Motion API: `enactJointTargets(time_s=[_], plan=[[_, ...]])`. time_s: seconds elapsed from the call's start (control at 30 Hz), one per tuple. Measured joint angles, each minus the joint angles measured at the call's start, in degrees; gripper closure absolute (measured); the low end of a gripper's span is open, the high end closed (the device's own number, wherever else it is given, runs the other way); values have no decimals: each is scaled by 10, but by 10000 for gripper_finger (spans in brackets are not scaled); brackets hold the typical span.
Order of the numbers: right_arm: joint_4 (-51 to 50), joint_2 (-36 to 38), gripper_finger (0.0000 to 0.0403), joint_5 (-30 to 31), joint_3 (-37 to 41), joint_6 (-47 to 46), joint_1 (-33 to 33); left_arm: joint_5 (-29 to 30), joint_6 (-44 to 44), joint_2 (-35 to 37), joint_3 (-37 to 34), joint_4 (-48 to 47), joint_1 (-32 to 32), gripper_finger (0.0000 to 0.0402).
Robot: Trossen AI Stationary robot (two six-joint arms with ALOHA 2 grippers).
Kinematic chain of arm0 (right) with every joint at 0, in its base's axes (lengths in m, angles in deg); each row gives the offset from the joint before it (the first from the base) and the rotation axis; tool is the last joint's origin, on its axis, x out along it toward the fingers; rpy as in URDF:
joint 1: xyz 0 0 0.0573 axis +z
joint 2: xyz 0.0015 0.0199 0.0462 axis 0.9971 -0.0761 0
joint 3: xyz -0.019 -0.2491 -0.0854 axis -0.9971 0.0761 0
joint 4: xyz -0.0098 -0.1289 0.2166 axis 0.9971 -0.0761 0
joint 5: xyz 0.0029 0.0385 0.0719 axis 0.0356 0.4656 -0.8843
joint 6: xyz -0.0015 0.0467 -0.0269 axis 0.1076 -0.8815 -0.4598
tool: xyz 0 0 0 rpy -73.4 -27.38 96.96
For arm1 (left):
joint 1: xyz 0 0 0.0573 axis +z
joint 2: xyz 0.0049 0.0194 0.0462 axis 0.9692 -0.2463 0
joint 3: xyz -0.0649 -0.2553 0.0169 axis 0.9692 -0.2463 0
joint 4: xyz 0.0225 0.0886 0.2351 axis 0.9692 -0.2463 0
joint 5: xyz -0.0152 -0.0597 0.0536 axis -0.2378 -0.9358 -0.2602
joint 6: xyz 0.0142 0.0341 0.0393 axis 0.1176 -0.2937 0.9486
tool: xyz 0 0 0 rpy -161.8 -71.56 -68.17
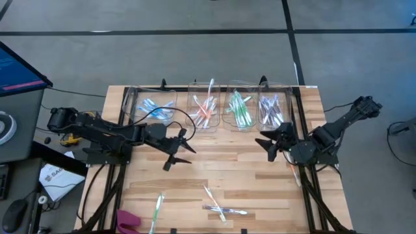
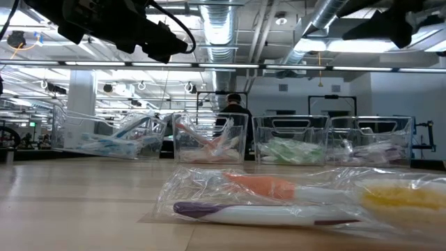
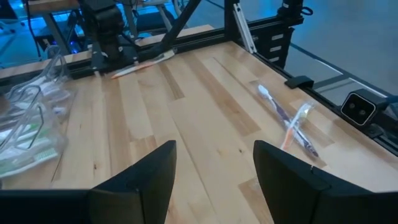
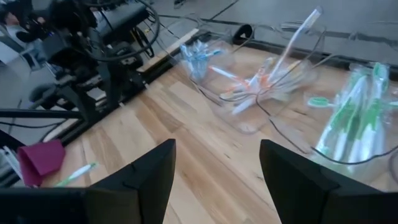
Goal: Pick & Place Toothbrushes
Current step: Put the orange toothbrush into the middle left transparent bin
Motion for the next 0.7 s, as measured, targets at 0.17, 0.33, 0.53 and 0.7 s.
enactJointTargets(time_s=[0.17, 0.33, 0.53, 0.7], plan=[[29, -3, 177, 0, 0, 0, 0, 0, 0, 0, 0, 0, 0, 192], [34, -4, 177, -2, 0, 0, -1, 0, -2, 0, 0, 0, 0, 192], [38, -7, 177, -16, 0, 0, 1, 0, -2, 0, 0, 0, 0, 192], [28, -19, 177, -101, -1, 23, -9, 0, -2, 0, 0, 0, 0, 192]])
